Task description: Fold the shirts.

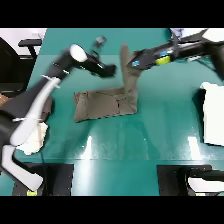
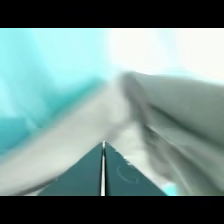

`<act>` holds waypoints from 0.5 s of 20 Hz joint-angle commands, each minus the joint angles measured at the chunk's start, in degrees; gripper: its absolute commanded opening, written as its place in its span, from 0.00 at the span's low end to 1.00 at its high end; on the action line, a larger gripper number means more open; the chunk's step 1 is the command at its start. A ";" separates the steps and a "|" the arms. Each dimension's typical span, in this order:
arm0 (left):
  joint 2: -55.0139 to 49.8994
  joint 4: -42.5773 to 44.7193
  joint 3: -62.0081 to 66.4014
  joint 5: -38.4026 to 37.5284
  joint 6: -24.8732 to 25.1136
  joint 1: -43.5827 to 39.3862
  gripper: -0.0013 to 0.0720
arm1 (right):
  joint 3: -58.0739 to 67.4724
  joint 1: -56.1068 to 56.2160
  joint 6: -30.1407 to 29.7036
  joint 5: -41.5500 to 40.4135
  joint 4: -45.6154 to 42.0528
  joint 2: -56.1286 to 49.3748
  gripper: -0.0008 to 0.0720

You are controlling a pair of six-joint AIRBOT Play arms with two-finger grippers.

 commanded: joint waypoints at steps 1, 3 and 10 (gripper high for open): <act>11.47 10.45 0.61 -4.74 0.15 10.27 0.06 | 0.09 12.22 -1.84 -11.17 0.02 -4.92 0.05; 16.39 12.20 0.59 -5.29 0.15 15.02 0.06 | 0.24 18.32 -4.57 -15.89 0.00 -8.79 0.52; 21.66 12.11 0.55 -6.99 0.17 19.91 0.06 | 0.55 13.29 0.96 -8.87 -14.25 -9.16 0.69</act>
